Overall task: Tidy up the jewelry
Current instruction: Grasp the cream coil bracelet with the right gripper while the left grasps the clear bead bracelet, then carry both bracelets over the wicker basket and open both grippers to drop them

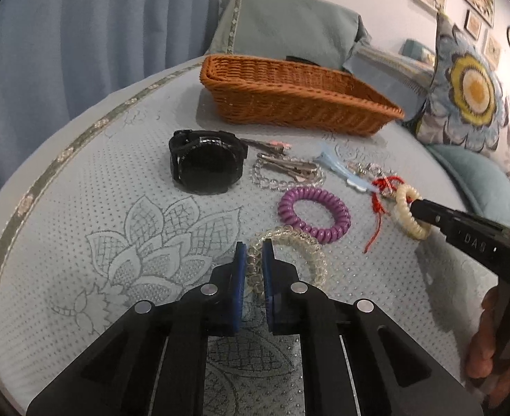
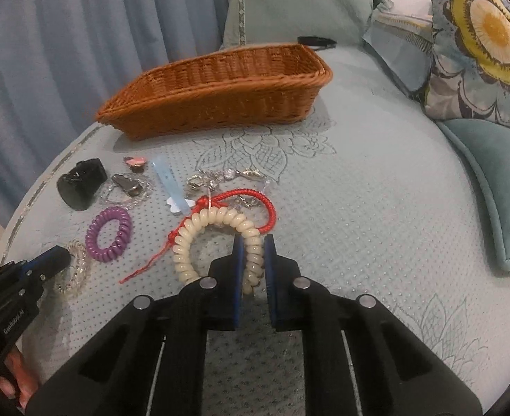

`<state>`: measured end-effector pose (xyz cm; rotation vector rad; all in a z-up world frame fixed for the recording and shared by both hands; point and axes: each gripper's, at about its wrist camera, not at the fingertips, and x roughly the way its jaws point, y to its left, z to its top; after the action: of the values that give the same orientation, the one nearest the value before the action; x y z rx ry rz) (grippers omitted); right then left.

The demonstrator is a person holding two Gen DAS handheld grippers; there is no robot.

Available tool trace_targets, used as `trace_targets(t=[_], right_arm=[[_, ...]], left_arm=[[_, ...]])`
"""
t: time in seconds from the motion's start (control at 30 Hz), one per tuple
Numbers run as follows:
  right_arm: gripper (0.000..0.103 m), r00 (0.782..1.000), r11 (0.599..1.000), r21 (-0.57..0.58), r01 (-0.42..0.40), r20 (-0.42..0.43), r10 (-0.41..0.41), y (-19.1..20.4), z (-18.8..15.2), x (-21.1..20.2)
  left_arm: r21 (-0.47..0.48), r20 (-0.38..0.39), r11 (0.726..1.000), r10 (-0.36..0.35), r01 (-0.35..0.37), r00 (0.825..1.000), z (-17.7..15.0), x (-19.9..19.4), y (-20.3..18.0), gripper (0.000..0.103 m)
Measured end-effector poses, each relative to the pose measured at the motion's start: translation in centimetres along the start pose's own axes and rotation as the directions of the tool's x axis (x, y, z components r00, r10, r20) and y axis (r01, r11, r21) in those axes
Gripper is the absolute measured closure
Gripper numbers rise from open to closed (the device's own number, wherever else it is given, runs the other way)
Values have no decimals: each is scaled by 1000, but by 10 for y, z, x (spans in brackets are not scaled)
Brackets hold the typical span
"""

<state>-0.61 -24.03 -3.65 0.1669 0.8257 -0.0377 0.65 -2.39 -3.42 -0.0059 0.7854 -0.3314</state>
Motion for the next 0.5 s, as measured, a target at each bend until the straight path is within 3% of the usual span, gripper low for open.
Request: trace_targets(t=[0.33, 0.5], right_arm=[[94, 997, 1000, -16, 24, 71, -22, 5, 1, -15], [94, 994, 1000, 5, -20, 112, 20, 0, 15, -30]], left_arm=[[11, 93, 999, -37, 36, 995, 4, -19, -8, 95], [31, 168, 998, -50, 45, 985, 22, -40, -15, 95]])
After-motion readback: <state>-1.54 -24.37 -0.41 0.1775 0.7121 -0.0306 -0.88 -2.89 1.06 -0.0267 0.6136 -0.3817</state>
